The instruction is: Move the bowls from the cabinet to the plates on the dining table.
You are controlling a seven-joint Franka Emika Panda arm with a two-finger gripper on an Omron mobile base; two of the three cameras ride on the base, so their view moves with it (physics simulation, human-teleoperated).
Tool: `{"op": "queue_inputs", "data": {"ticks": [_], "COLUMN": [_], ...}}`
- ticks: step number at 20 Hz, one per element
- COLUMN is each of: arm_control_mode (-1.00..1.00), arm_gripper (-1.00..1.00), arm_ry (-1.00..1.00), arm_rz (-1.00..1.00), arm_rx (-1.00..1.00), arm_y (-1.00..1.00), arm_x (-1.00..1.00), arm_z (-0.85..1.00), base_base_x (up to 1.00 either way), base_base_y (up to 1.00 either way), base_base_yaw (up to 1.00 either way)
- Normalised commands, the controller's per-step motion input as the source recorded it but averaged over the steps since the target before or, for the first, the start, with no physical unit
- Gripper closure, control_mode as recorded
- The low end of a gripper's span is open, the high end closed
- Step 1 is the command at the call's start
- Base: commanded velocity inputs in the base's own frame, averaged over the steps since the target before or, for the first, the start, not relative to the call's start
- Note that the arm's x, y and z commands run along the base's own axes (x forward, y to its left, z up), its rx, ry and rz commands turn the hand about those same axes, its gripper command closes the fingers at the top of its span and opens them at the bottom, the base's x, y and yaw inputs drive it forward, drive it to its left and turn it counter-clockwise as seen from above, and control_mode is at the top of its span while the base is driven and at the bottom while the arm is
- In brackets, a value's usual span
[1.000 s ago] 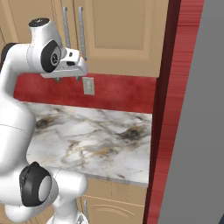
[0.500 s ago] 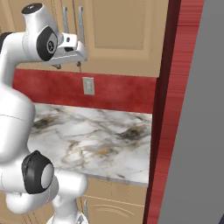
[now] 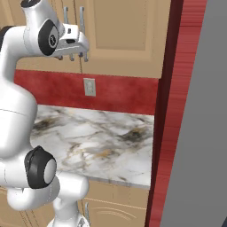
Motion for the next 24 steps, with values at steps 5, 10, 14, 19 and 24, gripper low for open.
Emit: {"op": "queue_inputs", "data": {"ticks": [5,10,14,19,24], "arm_control_mode": [-1.00,-1.00,-1.00,-1.00,-1.00], "arm_gripper": [-1.00,-1.00,-1.00,-1.00,-1.00], "arm_ry": [-0.10,-0.08,-0.06,-0.02,0.00], "arm_rz": [0.00,0.00,0.00,0.00,0.00], "arm_rx": [0.01,0.00,0.02,0.04,0.05], "arm_y": [-0.12,-0.11,-0.14,-0.09,0.00], "arm_x": [0.11,0.22,0.26,0.31,0.39], "arm_z": [0.02,0.07,0.05,0.01,0.00], "base_base_x": [0.00,0.00,0.00,0.00,0.00], "base_base_y": [0.00,0.00,0.00,0.00,0.00], "base_base_yaw": [0.00,0.00,0.00,0.00,0.00]}}
